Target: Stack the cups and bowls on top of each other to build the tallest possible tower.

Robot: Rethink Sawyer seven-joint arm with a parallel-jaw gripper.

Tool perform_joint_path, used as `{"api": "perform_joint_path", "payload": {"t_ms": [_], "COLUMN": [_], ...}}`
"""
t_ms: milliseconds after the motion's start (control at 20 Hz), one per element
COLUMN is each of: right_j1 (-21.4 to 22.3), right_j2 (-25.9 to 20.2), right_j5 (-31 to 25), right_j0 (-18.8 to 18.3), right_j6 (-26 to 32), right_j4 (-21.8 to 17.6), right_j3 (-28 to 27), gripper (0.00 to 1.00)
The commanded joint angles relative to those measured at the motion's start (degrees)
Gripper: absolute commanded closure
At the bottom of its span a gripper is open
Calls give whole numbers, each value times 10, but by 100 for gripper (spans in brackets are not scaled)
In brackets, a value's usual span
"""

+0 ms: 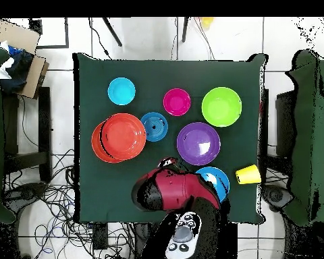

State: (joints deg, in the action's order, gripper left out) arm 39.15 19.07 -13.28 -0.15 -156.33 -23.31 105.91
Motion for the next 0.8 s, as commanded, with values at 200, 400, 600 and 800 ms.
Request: {"api": "perform_joint_path", "payload": {"t_ms": [200, 400, 600, 800], "right_j1": [0, 3, 15, 28], "right_j2": [-88, -92, -103, -123], "right_j5": [23, 25, 21, 14], "right_j0": [-34, -44, -70, -104], "right_j6": [63, 61, 76, 98], "right_j4": [-72, -87, -107, -128], "right_j3": [27, 29, 33, 34], "gripper": [0, 0, 0, 0]}}
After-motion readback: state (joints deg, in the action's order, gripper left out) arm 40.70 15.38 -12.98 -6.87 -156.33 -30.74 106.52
